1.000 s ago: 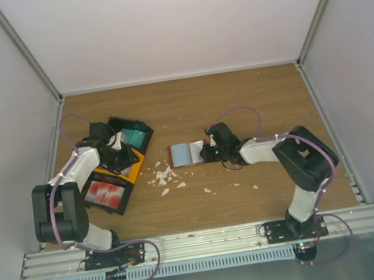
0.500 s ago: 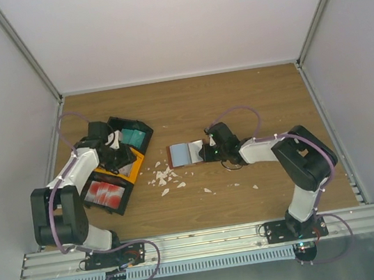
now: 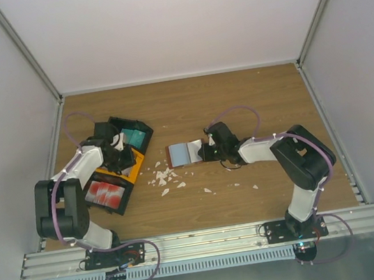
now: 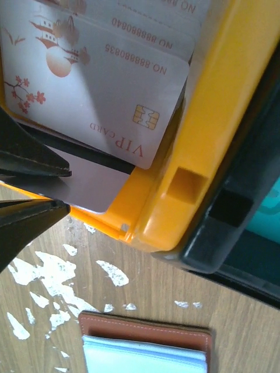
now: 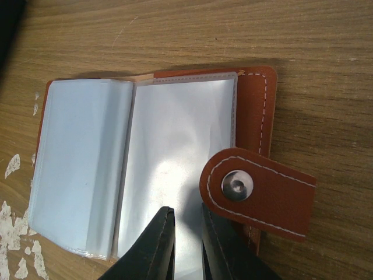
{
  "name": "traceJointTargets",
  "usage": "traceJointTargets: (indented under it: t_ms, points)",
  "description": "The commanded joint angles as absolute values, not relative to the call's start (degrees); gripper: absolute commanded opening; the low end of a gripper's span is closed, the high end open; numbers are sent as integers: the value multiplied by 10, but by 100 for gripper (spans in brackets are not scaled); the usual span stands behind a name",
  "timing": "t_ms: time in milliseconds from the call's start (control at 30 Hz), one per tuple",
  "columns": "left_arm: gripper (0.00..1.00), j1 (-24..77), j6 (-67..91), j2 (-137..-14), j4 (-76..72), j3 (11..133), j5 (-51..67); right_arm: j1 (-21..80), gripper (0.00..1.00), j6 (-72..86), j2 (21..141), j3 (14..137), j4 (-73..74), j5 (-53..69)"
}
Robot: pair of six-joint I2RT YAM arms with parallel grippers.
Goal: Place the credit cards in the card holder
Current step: Pick up the credit card from the storage box.
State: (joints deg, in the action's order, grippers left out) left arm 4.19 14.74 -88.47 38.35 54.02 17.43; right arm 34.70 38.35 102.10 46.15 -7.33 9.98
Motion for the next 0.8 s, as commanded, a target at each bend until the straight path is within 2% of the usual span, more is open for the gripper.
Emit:
traceJointTargets:
  t_ms: [0,200,600,700,767]
  points:
    - [13,48,145,-870,383,557,145,346,16,384,1069,439,36,82]
    - [0,48,154,-831,409,571,106,346,16,379,1062,445,47,76]
    - [0,48,177,-735,436,600,43,346,21,381,993,456,74,50]
    - [0,48,182,-702,429,607,56,346,22,378,956,462,83,45]
    - [0,48,179,-671,406,605,108,346,24,374,923,464,86,44]
